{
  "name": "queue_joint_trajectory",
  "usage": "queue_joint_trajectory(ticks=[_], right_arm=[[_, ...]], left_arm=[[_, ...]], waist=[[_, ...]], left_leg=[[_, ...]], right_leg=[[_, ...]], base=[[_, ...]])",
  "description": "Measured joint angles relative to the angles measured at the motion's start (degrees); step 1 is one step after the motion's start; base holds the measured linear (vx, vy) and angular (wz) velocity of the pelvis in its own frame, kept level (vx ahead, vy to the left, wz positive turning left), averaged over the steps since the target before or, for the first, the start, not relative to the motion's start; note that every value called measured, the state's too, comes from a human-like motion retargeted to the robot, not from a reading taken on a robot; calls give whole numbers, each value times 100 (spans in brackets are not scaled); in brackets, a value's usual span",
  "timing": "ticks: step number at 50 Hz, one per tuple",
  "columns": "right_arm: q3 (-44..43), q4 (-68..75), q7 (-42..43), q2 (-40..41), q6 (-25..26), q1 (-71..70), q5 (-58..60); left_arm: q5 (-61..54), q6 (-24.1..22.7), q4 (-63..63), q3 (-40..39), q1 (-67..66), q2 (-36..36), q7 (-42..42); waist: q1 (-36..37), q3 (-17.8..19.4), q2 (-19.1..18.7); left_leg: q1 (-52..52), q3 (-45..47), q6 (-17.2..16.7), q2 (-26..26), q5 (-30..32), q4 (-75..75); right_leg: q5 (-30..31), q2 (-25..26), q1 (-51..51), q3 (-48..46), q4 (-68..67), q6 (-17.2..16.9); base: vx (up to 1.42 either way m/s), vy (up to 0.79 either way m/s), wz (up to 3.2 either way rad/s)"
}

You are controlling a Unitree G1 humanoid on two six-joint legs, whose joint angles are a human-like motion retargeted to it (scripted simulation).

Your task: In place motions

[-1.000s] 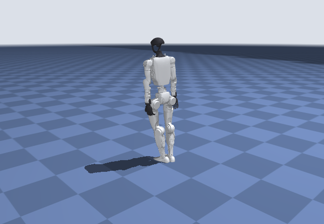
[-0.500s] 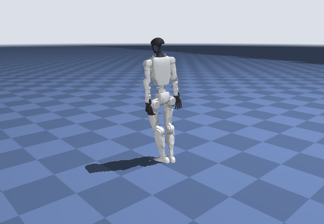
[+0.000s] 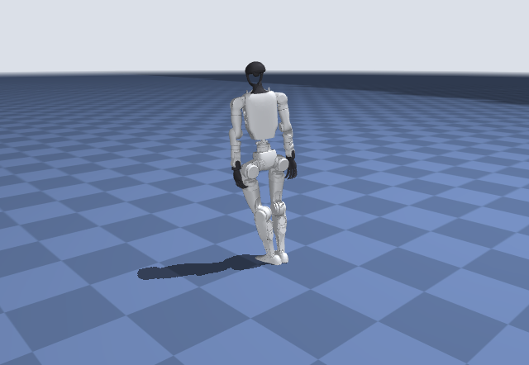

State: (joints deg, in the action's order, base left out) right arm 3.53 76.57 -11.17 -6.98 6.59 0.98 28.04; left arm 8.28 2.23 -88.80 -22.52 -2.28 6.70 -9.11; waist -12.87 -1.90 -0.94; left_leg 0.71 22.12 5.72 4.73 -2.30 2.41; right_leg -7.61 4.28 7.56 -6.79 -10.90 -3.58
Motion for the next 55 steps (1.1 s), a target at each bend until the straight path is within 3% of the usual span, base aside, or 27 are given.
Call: queue_joint_trajectory(ticks=[6, 16, 21, 25, 28, 30, 45, 55], right_arm=[[5, 252, 66, -42, 57, -7, 62], [16, 259, 33, -133, 40, -111, 48], [-11, 291, 43, -156, 12, -128, 26], [-119, 434, 126, -191, 19, -52, -112], [-242, 664, 166, -238, 83, -15, -210], [-296, 820, 175, -277, 142, -12, -207], [-531, 583, 341, -189, 142, 77, -275], [-324, 57, 257, -80, -7, -98, -124]], left_arm=[[29, 13, -118, -27, 35, 99, 82], [111, 21, -202, 35, -36, 260, 123], [190, 76, -300, 105, 95, 427, 203], [207, 106, -278, 152, 310, 526, 245], [149, 94, -168, 232, 496, 535, 238], [74, 80, -87, 280, 621, 517, 211], [50, -48, 110, 633, 850, 68, 14], [81, 39, -398, 206, 308, 64, 307]], waist=[[-190, -69, -96], [-306, -189, -397], [-196, -252, -426], [68, -416, -344], [-8, -458, -231], [-3, -445, -143], [-292, -528, -457], [-443, -568, -586]], left_leg=[[-1, 589, -18, -208, -112, 58], [-35, 2228, -384, -704, -377, 204], [-61, 3096, -538, -866, -485, 215], [-25, 3717, -628, -864, -548, 219], [0, 3720, -634, -745, -564, 208], [-37, 3754, -643, -655, -580, 204], [-77, 3885, -770, -833, -527, 158], [-257, 4120, -946, -961, -509, 50]], right_leg=[[-331, -6, 185, -182, -145, 206], [-726, -547, 43, -2936, -280, 561], [-775, -747, -22, -3551, -448, 580], [-625, -976, -188, -4324, -371, 652], [-133, -997, -338, -4942, 11, 657], [288, -1022, -319, -4740, 171, 605], [208, -740, -188, -4196, 423, 673], [22, -466, -86, -3498, 634, 744]], base=[[-9, 5, -93], [-20, 7, -160], [-24, 8, -169], [-22, 6, -153], [-23, 5, -35], [-19, 6, -40], [-15, 6, -12], [-21, 8, -45]])
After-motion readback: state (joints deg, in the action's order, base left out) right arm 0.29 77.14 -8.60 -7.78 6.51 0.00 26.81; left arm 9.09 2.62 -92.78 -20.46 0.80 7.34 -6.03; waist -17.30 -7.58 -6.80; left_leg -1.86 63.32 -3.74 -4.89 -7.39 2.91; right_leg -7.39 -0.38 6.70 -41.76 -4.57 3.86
